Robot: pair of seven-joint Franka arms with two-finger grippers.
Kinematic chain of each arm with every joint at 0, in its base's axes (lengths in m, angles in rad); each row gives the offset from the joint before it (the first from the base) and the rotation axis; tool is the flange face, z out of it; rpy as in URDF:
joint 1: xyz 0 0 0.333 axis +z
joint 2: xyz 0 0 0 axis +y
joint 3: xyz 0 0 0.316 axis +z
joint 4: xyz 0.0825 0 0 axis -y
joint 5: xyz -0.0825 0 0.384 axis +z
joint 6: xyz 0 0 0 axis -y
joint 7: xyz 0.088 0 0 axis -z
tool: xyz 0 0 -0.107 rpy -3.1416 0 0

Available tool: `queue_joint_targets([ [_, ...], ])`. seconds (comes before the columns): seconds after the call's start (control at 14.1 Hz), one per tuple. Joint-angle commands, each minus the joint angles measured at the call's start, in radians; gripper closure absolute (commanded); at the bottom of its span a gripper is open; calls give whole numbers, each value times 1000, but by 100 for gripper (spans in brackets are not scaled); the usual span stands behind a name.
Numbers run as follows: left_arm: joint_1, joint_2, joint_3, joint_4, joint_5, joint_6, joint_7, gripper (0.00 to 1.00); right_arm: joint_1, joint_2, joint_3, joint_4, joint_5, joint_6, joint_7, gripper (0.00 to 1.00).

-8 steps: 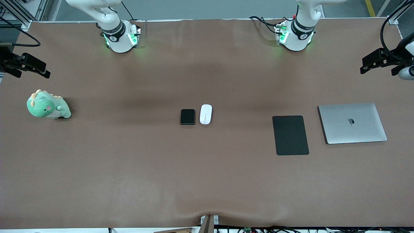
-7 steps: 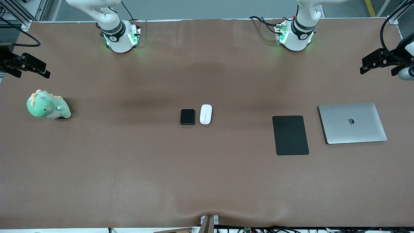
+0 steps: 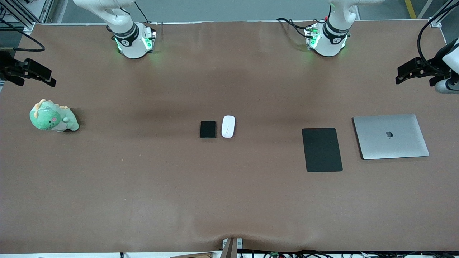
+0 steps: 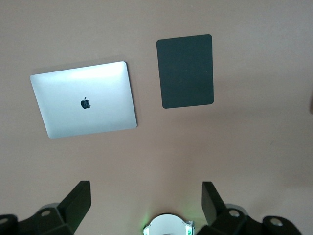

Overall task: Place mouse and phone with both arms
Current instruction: 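Move the left gripper toward the white mouse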

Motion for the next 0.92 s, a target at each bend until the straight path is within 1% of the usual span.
queue_joint_targets([
  [0.0, -10, 18, -3, 15, 1, -11, 11, 0, -7, -19, -4, -11, 14, 5, -3, 0],
  [0.14, -32, 32, -17, 16, -2, 18, -12, 0, -7, -17, -4, -8, 14, 7, -3, 0],
  [0.36, -35, 73, -25, 24, -115, 64, -101, 0, -6, -13, -2, 2, 14, 7, -3, 0],
  [0.5, -50, 104, -44, 30, -135, 101, -146, 0, -4, -13, -4, 3, 15, 7, -3, 0],
  [0.64, -84, 140, -69, 28, -160, 150, -205, 0, -1, -11, -2, 3, 15, 7, -3, 0],
  [0.85, -176, 202, -86, 28, -175, 227, -322, 0, -3, -13, -2, 5, 15, 7, -3, 0],
])
